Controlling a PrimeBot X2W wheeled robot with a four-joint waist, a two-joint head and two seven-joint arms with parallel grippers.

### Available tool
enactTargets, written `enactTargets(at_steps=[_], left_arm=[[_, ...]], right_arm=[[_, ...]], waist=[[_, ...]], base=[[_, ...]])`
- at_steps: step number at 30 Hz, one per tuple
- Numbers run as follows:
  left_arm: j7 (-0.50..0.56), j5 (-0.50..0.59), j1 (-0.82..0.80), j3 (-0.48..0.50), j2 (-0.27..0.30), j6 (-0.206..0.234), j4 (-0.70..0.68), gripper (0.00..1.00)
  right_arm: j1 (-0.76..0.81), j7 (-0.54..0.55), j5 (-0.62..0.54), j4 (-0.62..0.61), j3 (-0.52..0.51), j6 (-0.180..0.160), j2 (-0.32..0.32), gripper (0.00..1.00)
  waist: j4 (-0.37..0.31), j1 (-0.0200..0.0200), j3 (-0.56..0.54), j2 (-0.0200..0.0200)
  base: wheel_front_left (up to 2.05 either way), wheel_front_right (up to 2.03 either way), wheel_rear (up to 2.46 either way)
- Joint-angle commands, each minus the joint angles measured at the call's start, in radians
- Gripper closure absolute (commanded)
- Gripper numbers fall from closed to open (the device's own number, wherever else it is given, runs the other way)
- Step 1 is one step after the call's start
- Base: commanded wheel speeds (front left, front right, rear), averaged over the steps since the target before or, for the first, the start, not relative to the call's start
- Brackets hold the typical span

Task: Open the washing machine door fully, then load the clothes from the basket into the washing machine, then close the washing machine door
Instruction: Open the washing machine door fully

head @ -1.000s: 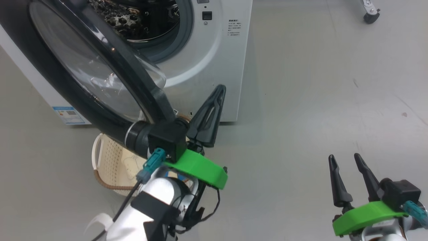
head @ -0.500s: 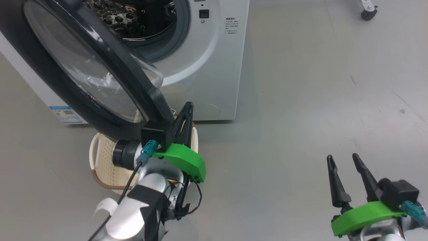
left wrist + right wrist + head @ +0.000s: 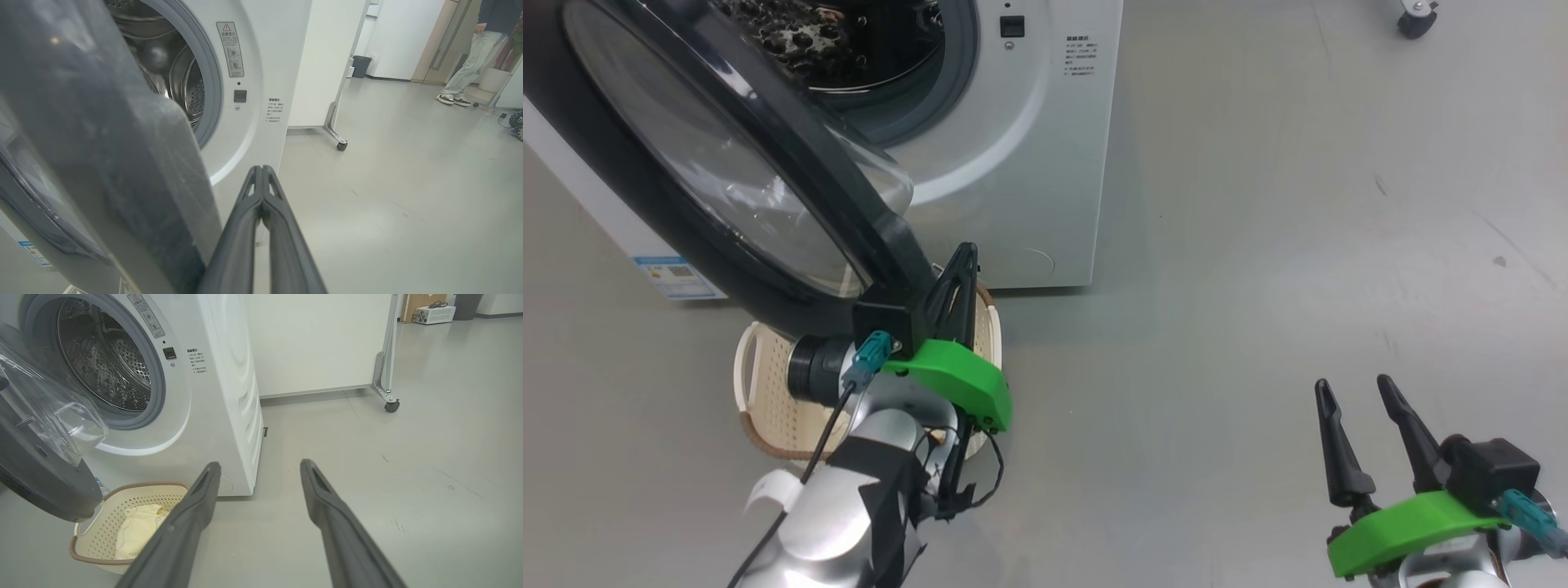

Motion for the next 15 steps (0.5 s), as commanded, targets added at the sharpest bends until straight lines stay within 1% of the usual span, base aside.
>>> enactTargets(at_steps=[1,8,15], left_arm=[[-0.015,-0.005,-0.055,0.050,0.023,0.011,-0.013,1.00],[-0.024,-0.004,-0.038,0.045,0.034,0.017,-0.016,1.00],[-0.020,0.003,0.005,0.035,0.055,0.040,-0.063,1.00]], right_arm=[[-0.038,-0.007,-0.002,-0.027,0.015,-0.003,-0.009,0.00],[-0.043,-0.007,-0.001,-0.024,0.024,-0.003,-0.009,0.00],[-0.041,-0.011,0.006,-0.020,0.029,-0.003,-0.009,0.00]], waist=[[0.004,0.0000,0.002,0.0000],[0.017,0.0000,0.007,0.0000],[0.045,0.0000,0.011,0.0000]], base=[[0.00,0.00,0.00],[0.00,0.00,0.00],[0.00,0.00,0.00]])
